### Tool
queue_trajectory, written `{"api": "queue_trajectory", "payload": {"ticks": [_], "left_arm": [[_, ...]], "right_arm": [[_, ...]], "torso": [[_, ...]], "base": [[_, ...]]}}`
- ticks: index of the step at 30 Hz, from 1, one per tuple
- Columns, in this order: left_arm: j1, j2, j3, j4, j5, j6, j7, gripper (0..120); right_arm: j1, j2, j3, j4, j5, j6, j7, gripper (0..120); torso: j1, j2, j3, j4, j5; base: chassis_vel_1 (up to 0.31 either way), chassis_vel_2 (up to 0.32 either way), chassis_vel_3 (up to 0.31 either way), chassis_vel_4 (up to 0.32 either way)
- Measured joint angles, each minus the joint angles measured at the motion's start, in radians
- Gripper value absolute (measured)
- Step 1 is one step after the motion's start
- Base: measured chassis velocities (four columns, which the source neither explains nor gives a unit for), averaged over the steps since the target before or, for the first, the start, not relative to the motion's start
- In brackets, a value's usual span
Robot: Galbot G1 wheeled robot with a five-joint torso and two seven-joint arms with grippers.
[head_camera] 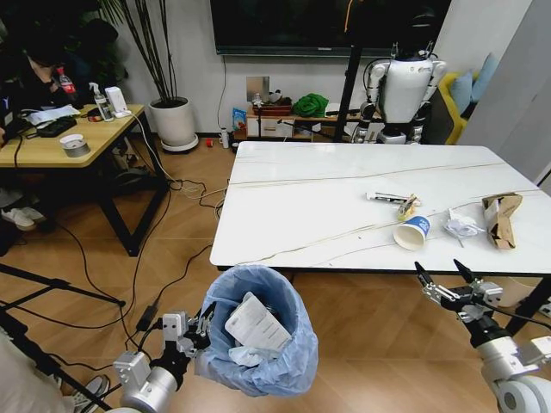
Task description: Pick up the trash bin and place the trash from the table into it.
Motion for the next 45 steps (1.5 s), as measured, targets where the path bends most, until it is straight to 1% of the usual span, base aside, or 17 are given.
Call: {"api": "queue_trajectory", "payload": {"ticks": [12, 27, 35, 38, 41, 42, 45], "left_arm": [[-0.002, -0.003, 0.005, 0.000, 0.001, 0.003, -0.003, 0], [-0.004, -0.005, 0.006, 0.002, 0.001, 0.003, -0.003, 0], [0.000, -0.007, 0.008, 0.000, 0.003, 0.003, -0.003, 0], [0.000, -0.007, 0.009, -0.001, 0.003, 0.003, -0.002, 0], [0.001, -0.007, 0.009, -0.003, 0.004, 0.003, -0.002, 0], [0.003, -0.007, 0.010, -0.004, 0.004, 0.003, -0.002, 0], [0.005, -0.006, 0.009, -0.008, 0.004, 0.003, -0.002, 0]], "right_arm": [[0.004, -0.010, -0.001, -0.005, 0.009, 0.000, 0.000, 100], [0.004, 0.007, -0.005, -0.010, 0.007, 0.000, -0.003, 100], [0.000, 0.015, -0.005, -0.008, 0.004, 0.001, -0.005, 100], [-0.001, 0.016, -0.004, -0.008, 0.001, 0.004, -0.006, 100], [-0.002, 0.019, -0.015, -0.007, -0.018, 0.029, -0.006, 100], [-0.003, 0.022, -0.026, -0.001, -0.029, 0.037, 0.001, 100], [-0.001, 0.024, -0.041, 0.009, -0.043, 0.040, 0.015, 100]], "torso": [[0.000, 0.000, 0.000, 0.0000, 0.0001], [0.000, 0.000, 0.000, 0.0000, -0.0002], [0.000, 0.000, 0.000, -0.0001, 0.0002], [0.000, 0.000, 0.000, -0.0002, 0.0004], [0.000, 0.000, 0.000, -0.0001, -0.0005], [0.000, 0.000, 0.000, -0.0001, 0.0006], [0.000, 0.000, 0.000, -0.0003, 0.0003]], "base": [[-0.054, -0.051, 0.054, 0.052], [-0.084, -0.083, 0.083, 0.079], [-0.151, -0.145, 0.155, 0.141], [-0.187, -0.159, 0.161, 0.158], [-0.152, -0.163, 0.145, 0.152], [-0.101, -0.140, 0.091, 0.090], [-0.065, -0.088, 0.066, 0.054]]}}
